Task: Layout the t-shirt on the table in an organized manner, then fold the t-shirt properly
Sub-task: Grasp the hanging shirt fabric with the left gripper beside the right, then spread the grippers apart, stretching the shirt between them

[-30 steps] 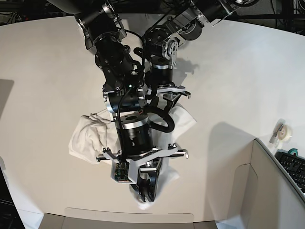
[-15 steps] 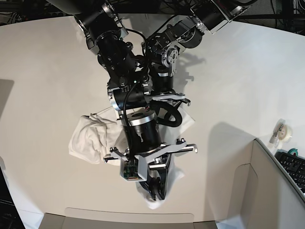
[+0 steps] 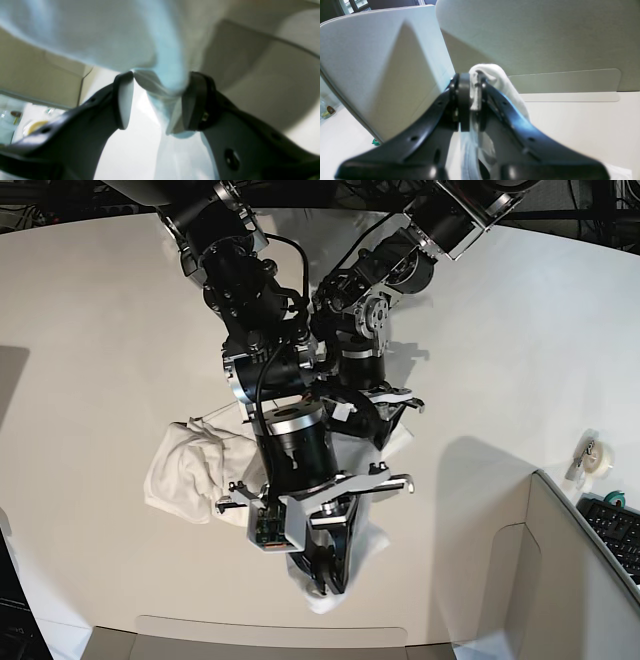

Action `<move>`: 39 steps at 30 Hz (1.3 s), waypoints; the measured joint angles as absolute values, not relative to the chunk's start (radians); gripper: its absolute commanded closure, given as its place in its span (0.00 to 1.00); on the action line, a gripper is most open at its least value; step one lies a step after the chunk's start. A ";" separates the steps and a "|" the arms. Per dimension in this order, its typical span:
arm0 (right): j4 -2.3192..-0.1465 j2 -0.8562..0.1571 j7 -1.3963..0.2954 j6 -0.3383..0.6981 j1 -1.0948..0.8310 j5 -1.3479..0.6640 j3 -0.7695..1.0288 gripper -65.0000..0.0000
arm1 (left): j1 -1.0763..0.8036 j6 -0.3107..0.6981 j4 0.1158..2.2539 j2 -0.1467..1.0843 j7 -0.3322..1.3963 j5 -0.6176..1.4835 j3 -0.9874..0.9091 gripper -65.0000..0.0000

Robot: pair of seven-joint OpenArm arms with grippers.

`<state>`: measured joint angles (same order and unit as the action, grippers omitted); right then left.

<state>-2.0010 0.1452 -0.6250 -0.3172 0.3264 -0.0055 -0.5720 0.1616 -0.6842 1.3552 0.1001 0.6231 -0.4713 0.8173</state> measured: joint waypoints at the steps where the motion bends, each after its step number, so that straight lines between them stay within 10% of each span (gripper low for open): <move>1: -2.001 0.145 -0.625 -0.317 0.326 -0.005 -0.572 1.00 | 0.162 -0.685 1.355 0.101 0.623 -0.472 0.804 0.56; 39: -2.008 0.104 -0.625 -0.317 0.276 -0.002 -0.565 1.00 | 0.117 -0.684 1.492 0.102 0.624 -0.466 0.686 0.56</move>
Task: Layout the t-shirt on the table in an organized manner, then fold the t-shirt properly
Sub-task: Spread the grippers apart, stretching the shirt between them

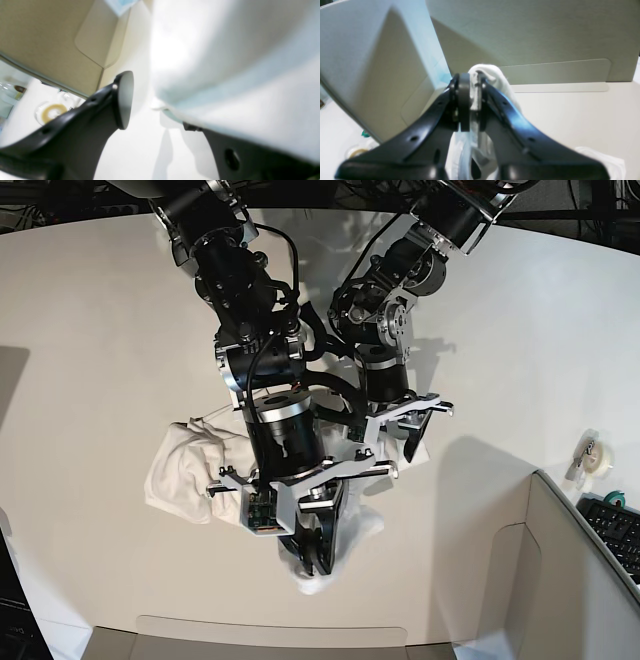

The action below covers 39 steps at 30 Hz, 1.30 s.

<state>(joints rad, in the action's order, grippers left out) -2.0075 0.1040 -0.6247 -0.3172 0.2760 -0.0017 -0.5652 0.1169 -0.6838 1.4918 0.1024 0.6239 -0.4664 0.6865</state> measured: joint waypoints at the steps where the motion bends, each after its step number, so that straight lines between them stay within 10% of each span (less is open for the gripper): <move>1: -2.008 0.104 -0.624 -0.317 0.274 -0.002 -0.566 1.00 | 0.110 -0.684 1.499 0.102 0.623 -0.467 0.687 0.57; 8: -2.008 0.103 -0.621 -0.318 0.259 -0.002 -0.565 1.00 | 0.095 -0.685 1.528 0.100 0.623 -0.468 0.687 0.99; 26: -2.008 0.034 -0.627 -0.310 0.295 0.312 -0.573 1.00 | 0.049 -0.683 1.724 0.135 0.590 -0.466 0.559 1.00; 39: -1.978 0.046 -0.628 -0.308 0.365 0.397 -0.574 1.00 | 0.022 -0.425 1.964 0.150 0.684 -0.469 0.372 1.00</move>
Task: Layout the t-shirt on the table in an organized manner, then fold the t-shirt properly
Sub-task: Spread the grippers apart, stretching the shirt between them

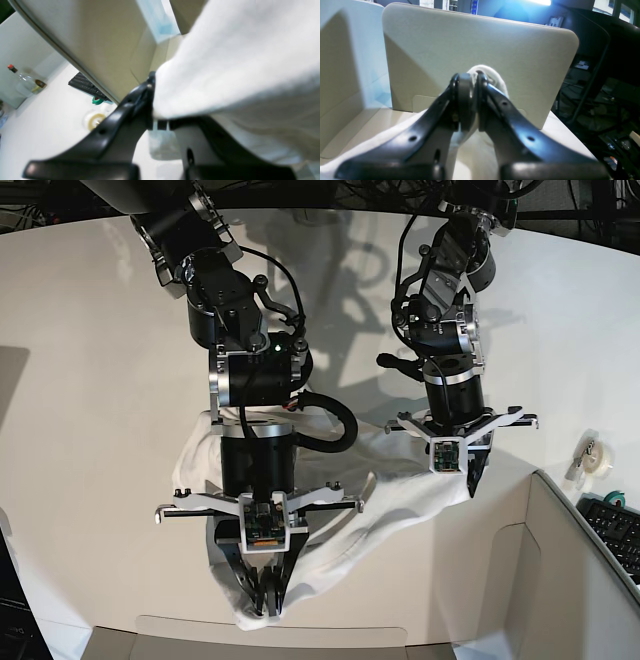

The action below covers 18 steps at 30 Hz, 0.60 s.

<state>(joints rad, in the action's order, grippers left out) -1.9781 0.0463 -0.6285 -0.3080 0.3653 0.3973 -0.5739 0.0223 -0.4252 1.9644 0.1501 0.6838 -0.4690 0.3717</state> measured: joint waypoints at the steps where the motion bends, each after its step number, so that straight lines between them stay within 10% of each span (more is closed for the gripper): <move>1: -1.974 0.065 -0.632 -0.311 0.365 0.398 -0.574 1.00 | 0.022 -0.410 1.979 0.166 0.686 -0.469 0.370 1.00; 18: -1.649 0.151 -0.611 -0.307 0.596 0.297 -0.654 1.00 | 0.078 -0.313 2.048 0.357 0.725 -0.472 0.270 1.00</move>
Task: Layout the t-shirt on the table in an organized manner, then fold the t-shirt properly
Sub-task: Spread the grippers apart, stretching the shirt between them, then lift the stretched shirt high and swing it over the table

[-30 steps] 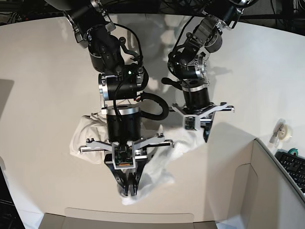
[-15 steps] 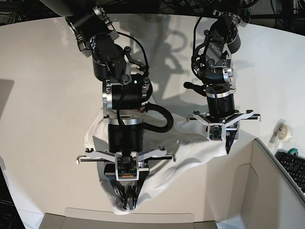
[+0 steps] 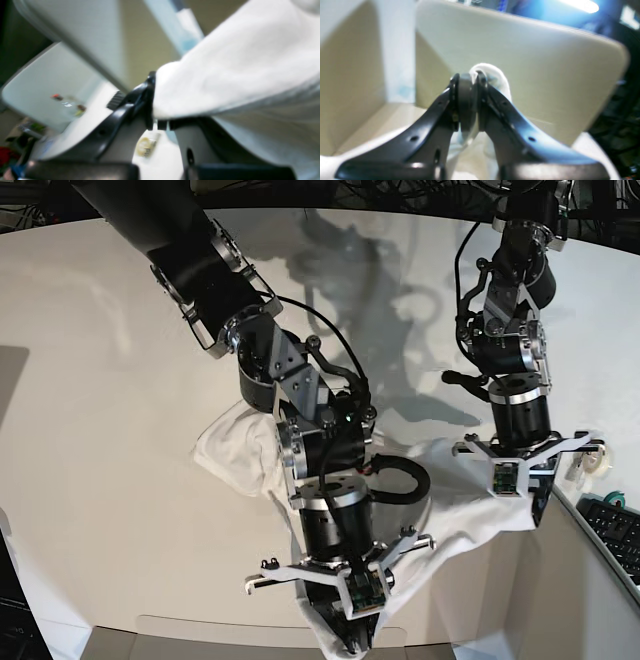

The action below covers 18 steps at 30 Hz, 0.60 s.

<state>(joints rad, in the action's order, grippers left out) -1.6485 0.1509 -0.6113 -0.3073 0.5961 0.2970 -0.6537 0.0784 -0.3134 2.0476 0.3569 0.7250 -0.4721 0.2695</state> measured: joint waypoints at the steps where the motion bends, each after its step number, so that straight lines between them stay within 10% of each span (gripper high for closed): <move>1: -1.628 0.149 -0.617 -0.308 0.616 0.257 -0.653 1.00 | 0.086 -0.310 2.047 0.371 0.731 -0.469 0.262 1.00; 18: -1.519 0.152 -0.485 -0.306 0.902 0.086 -0.651 1.00 | 0.345 -0.308 2.065 0.542 0.711 -0.472 0.091 1.00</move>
